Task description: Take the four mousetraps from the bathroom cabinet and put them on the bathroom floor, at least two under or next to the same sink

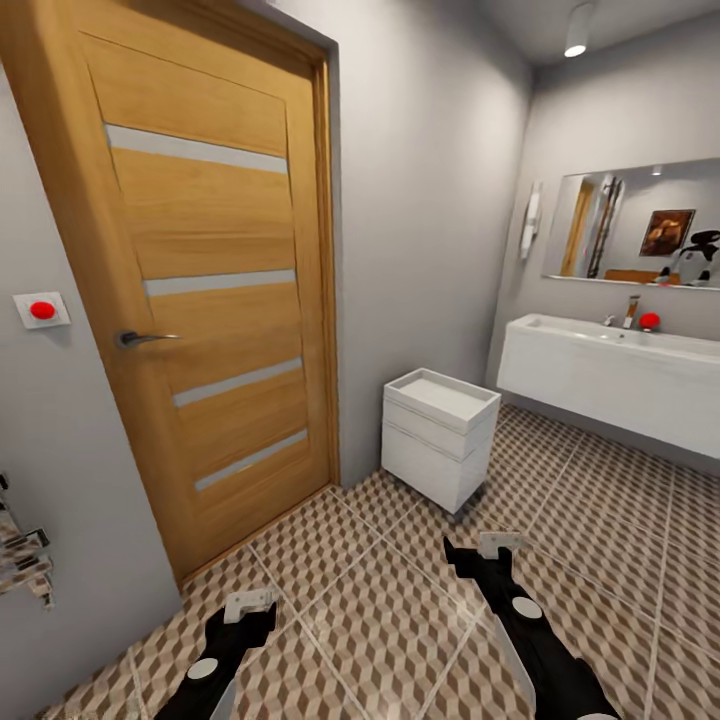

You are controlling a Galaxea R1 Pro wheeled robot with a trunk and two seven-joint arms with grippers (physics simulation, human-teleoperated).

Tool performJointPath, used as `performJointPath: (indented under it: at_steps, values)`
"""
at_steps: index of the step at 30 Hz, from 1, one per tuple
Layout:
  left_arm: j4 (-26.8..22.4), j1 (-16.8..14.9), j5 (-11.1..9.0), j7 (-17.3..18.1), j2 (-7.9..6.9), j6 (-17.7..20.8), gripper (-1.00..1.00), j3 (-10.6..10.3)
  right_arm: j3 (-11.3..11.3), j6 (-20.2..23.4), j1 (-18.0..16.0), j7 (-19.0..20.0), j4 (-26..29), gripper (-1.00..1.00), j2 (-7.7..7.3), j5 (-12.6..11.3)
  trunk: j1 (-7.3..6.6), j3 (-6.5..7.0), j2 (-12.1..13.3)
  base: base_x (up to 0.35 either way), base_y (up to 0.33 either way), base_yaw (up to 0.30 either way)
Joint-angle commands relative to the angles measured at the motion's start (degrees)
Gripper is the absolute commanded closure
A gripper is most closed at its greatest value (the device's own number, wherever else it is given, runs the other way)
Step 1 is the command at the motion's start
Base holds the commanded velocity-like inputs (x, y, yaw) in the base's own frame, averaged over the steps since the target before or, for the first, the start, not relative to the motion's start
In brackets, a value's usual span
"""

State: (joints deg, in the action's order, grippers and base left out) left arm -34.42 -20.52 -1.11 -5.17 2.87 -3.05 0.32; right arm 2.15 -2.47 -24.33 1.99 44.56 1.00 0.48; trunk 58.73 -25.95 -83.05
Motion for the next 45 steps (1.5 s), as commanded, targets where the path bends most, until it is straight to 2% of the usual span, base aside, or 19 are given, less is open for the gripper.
performJointPath:
  at_steps: [1, 22, 45]
  values:
    - [0.06, -0.05, -0.12, -0.11, 0.03, -0.20, -1.00, 0.03, 0.22, -0.16, -0.02, 0.21, 0.00, -1.00, 0.05, 0.05, 0.00, -0.01, -0.03, 0.000, 0.000, 0.257]
    - [0.06, -0.05, -0.12, -0.13, 0.27, -0.20, -1.00, 0.03, 0.22, -0.16, -0.02, 0.22, -0.16, -1.00, 0.05, 0.05, 0.00, 0.78, -0.03, 0.000, 0.000, 0.257]
    - [-0.02, -0.05, -0.12, -0.15, 0.81, -0.19, -1.00, -0.18, 0.22, -0.16, -0.02, 0.21, -0.18, -1.00, 0.05, 0.05, 0.00, 0.81, -0.03, 0.027, 0.000, 0.261]
